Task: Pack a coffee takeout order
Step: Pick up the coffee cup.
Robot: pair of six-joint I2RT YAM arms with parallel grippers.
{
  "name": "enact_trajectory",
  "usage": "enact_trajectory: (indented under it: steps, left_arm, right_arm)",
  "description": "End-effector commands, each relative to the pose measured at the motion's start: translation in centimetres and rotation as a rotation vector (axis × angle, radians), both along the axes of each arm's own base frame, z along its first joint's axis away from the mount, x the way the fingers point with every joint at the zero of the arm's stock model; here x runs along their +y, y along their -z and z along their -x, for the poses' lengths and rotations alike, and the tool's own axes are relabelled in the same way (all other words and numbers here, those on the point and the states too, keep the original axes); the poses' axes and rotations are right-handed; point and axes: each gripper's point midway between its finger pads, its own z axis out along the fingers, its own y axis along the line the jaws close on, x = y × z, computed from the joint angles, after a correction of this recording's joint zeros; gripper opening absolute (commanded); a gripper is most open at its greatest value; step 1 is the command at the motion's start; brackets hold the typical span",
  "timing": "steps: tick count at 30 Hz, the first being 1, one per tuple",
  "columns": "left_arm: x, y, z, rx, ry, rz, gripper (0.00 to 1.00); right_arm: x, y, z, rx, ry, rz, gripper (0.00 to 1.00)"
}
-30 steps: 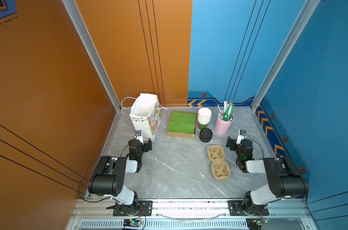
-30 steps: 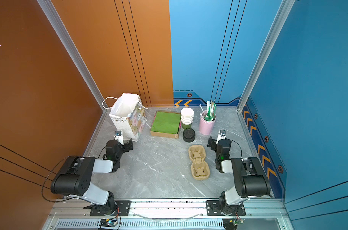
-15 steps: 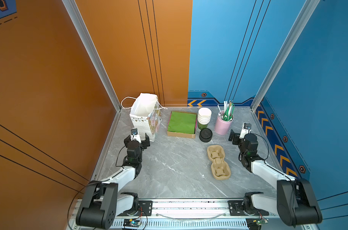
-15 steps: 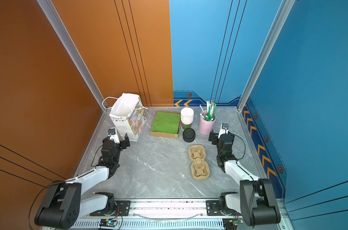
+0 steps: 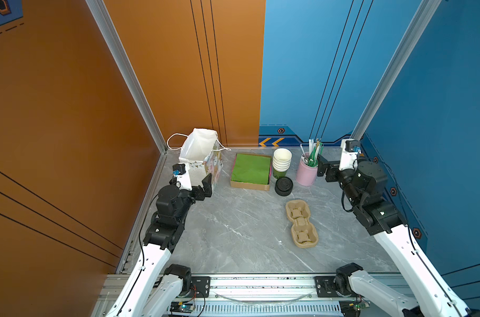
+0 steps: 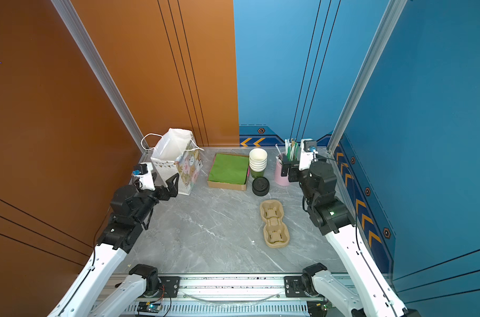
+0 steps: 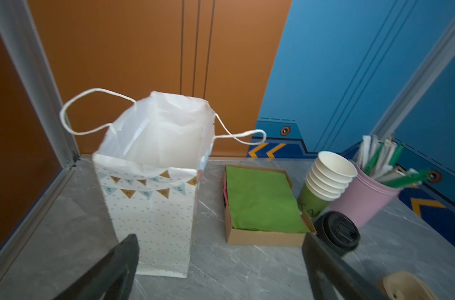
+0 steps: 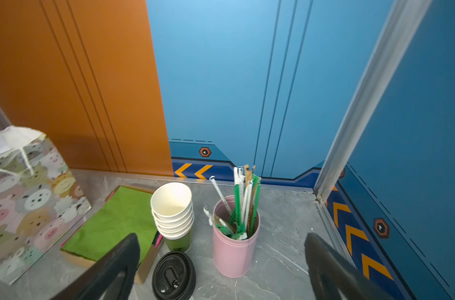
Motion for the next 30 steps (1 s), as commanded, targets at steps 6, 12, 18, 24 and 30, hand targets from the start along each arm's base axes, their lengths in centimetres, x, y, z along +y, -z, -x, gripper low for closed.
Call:
enact_trajectory:
  steps: [6, 12, 18, 24, 30]
  left_arm:
    - [-6.9, 5.5, 4.8, 0.225, 0.415, -0.159, 0.98]
    - [-7.0, 6.8, 5.1, 0.237, 0.397, -0.209, 0.98]
    - [-6.4, 6.9, 5.3, 0.231, 0.366, -0.213, 0.98]
    - [-6.3, 7.4, 5.4, 0.246, 0.359, -0.209, 0.98]
    - [-6.3, 7.5, 5.4, 0.252, 0.359, -0.207, 0.99]
  right_arm:
    - [9.2, 8.2, -3.1, 0.438, -0.226, 0.352, 1.0]
    - [11.7, 12.2, -7.9, 0.6, -0.222, 0.449, 0.9]
    - [11.8, 15.9, -12.0, 0.708, -0.175, 0.517, 0.78]
    - [11.8, 18.7, -14.9, 0.744, -0.16, 0.517, 0.59]
    - [11.6, 20.3, -16.6, 0.756, -0.154, 0.514, 0.46]
